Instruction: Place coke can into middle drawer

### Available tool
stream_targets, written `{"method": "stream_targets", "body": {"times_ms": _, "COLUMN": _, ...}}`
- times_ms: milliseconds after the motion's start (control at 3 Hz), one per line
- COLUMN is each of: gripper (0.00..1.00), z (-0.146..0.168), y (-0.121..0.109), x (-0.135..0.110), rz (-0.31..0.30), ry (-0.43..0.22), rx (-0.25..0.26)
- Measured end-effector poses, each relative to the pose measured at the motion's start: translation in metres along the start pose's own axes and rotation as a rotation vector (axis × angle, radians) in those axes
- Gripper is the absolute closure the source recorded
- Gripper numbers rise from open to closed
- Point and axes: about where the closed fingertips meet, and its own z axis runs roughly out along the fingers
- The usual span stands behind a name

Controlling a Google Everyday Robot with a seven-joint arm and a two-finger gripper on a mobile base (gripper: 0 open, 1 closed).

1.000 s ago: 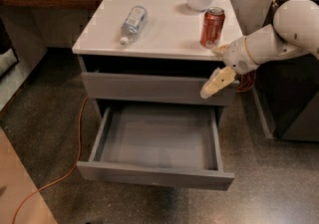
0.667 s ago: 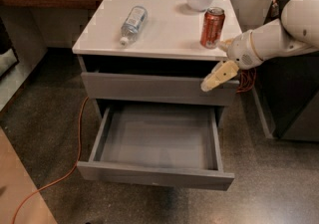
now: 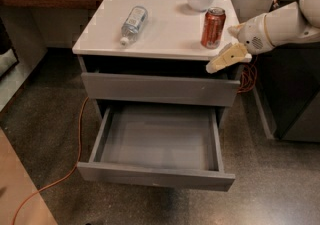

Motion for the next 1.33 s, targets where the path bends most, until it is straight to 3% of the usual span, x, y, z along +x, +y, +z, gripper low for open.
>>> {"method": "stream_targets", "body": {"times_ms": 333, "gripper": 0.00, "z": -0.001, "y": -0.025, "x": -0.016, "rz": 0.045, "ry": -0.057, "rx": 0.010}}
{"method": "stream_targets", "body": {"times_ms": 1000, "gripper": 0.00, "z": 0.003, "y": -0.052, "x": -0.036, "rz": 0.081, "ry": -0.139, "rx": 0.024}}
{"method": "stream_targets", "body": {"times_ms": 1333, "gripper": 0.00, "z": 0.006, "y": -0.070, "x": -0.050, "rz": 0.090, "ry": -0.218, "rx": 0.043}}
